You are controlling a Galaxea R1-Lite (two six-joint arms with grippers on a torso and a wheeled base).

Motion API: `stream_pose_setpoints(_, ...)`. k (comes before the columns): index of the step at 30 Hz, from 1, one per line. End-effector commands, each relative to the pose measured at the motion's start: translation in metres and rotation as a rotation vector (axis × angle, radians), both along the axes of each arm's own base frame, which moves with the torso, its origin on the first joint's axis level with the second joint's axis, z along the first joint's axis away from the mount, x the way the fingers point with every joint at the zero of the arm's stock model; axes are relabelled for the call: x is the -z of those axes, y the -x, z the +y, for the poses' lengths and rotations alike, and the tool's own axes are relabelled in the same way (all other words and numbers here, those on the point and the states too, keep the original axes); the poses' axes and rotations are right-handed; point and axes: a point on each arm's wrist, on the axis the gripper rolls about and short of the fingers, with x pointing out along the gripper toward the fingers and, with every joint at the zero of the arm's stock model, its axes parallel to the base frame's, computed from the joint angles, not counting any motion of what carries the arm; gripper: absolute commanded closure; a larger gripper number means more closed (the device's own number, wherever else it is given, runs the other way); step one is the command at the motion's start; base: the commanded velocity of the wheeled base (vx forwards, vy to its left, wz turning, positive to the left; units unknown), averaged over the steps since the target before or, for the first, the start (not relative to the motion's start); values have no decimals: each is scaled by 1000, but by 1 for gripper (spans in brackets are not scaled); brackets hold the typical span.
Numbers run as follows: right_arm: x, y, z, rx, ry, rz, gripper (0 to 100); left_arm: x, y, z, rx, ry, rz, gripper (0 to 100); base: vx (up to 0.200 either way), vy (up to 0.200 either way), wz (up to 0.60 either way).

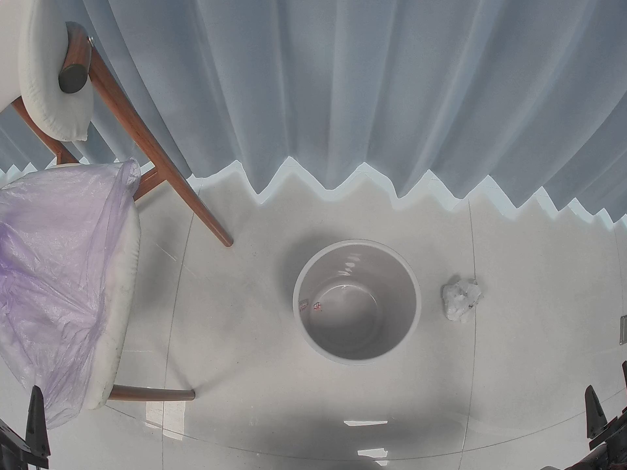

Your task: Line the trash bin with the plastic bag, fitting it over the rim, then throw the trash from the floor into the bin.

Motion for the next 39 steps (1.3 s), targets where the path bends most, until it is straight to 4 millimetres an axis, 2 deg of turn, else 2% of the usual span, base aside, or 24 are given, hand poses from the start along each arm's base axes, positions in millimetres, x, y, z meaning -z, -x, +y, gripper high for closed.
stream_pose_setpoints(1,5,0,0,-1,0,0,0,-36,-2,0,-51,-147,84,0,0,0,0)
stream_pose_setpoints(6,5,0,0,-1,0,1,0,-70,-31,0,-41,-295,225,0,0,0,0)
stream_pose_setpoints(12,5,0,0,-3,2,0,0,-85,-68,-2,52,-314,358,0,0,0,0)
stream_pose_setpoints(22,5,0,0,-6,2,4,0,-77,-101,-4,22,-351,563,0,0,0,0)
stream_pose_setpoints(25,5,-1,0,-12,2,14,0,-69,-117,-5,33,-446,637,0,0,0,0)
stream_pose_setpoints(39,5,0,0,-7,2,4,0,-57,-152,-16,8,-553,733,0,0,0,0)
